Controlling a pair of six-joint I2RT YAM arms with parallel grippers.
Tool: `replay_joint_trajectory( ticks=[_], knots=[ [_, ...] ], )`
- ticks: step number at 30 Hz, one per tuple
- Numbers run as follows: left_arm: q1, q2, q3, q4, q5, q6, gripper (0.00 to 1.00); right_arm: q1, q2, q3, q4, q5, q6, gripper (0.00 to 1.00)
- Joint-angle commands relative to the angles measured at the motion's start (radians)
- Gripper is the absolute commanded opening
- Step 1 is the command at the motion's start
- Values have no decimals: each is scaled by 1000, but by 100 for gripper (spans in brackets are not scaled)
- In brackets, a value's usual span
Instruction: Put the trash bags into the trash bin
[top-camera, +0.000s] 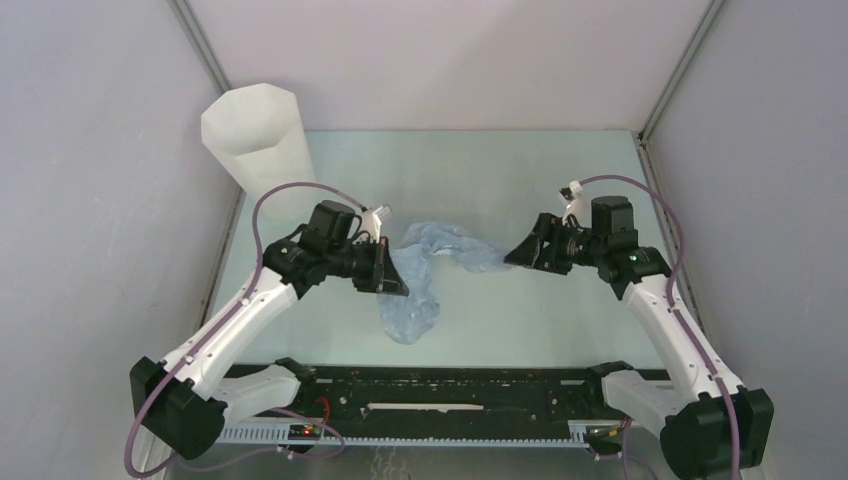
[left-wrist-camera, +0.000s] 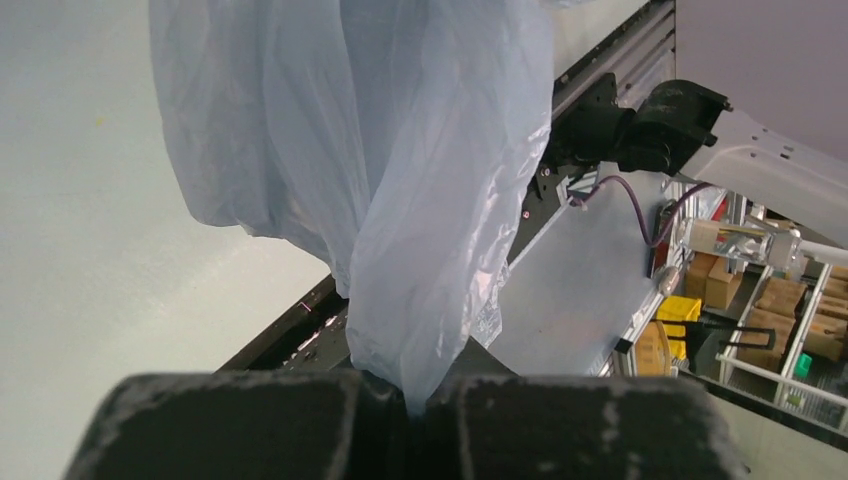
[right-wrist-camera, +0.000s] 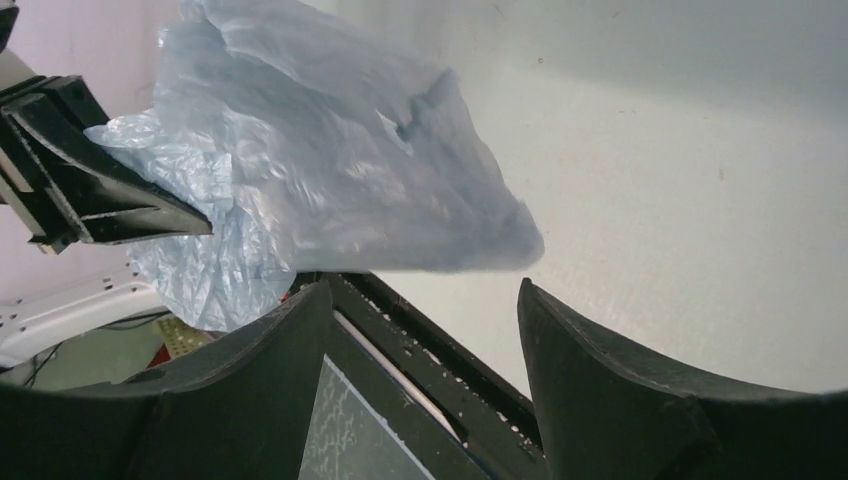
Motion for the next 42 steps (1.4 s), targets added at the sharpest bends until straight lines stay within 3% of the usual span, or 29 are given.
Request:
replay_joint_trajectory(
  ticks=[1,9,15,20,25,28,31,35,37,42],
  knots=[
    [-3,-16,54,0,72,40,0,-15,17,-5,90,-118,1,78],
    [-3,-3,61,-3,107,58,0,-17,81,-5,85,-154,-68,80],
    [-2,6,70,-2,132,68,0,-9,122,-5,139,-272,-82,76],
    [-2,9,74,-2,145,78,0,36,157,-6,194,-321,-75,80],
    [-2,9,76,-11,140,85,0,57,156,-6,225,-262,-57,77],
    [-2,14,84,-24,134,95,0,42,159,-6,219,-286,-48,57],
    [-2,17,94,-34,114,104,0,45,166,-5,214,-309,-31,23],
    [-2,39,122,-53,108,121,0,62,146,-6,207,-319,-5,10],
    [-1,44,127,-55,109,124,0,67,133,-5,183,-296,-26,20],
    [1,47,131,-64,103,136,0,11,77,-2,50,-178,-101,56]
  ],
)
